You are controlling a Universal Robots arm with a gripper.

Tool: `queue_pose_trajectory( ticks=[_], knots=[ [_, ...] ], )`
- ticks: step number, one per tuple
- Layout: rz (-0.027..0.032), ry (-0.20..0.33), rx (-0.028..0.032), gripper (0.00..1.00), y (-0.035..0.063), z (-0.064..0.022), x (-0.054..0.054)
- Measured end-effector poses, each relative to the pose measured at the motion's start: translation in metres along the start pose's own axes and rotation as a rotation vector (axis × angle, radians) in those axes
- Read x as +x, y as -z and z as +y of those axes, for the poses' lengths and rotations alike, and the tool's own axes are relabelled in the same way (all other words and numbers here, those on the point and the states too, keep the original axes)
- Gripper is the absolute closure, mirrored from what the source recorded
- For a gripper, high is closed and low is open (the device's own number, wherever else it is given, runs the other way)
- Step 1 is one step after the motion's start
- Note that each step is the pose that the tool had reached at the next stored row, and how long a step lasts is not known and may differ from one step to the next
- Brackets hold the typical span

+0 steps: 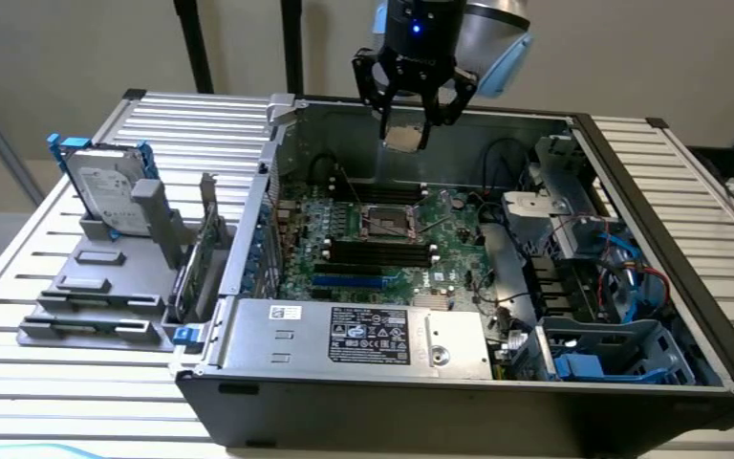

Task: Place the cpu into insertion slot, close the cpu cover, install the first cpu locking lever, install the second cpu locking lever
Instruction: 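Place the cpu into insertion slot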

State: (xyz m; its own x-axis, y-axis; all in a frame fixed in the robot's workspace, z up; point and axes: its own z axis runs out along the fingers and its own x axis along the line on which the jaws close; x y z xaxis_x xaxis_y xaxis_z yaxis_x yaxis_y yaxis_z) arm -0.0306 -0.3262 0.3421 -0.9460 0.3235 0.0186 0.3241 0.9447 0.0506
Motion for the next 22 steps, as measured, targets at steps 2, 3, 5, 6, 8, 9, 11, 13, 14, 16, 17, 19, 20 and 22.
queue_pose_trajectory(
  ticks=[2,3,5,6,8,9,11,13,14,16,17,19,20,22],
  knots=[
    [-0.0015,-0.03,-0.0005,0.46,-0.0018,-0.0001,0.0],
    [-0.0023,-0.046,-0.0008,0.46,-0.0028,-0.0001,0.0],
    [-0.0039,-0.077,-0.0014,0.46,-0.0047,-0.0002,0.0],
    [-0.0046,-0.092,-0.0018,0.46,-0.0056,-0.0003,0.0],
    [-0.0063,-0.124,-0.0023,0.46,-0.0075,-0.0004,0.0],
    [-0.0071,-0.14,-0.0026,0.46,-0.0084,-0.0004,0.0],
    [-0.0086,-0.171,-0.003,0.46,-0.0099,-0.0005,0.0],
    [-0.0102,-0.198,-0.003,0.46,-0.0105,-0.0005,0.0],
    [-0.0111,-0.213,-0.0032,0.46,-0.0109,-0.0005,0.0],
    [-0.0128,-0.243,-0.0034,0.46,-0.0116,-0.0005,0.0],
    [-0.0136,-0.259,-0.0036,0.46,-0.0118,-0.0005,0.0],
    [-0.0154,-0.295,-0.0042,0.46,-0.0123,-0.0006,0.0],
    [-0.0164,-0.314,-0.0046,0.46,-0.0126,-0.0006,0.0],
    [-0.0182,-0.35,-0.0053,0.46,-0.0129,-0.0006,0.0]
  ],
)
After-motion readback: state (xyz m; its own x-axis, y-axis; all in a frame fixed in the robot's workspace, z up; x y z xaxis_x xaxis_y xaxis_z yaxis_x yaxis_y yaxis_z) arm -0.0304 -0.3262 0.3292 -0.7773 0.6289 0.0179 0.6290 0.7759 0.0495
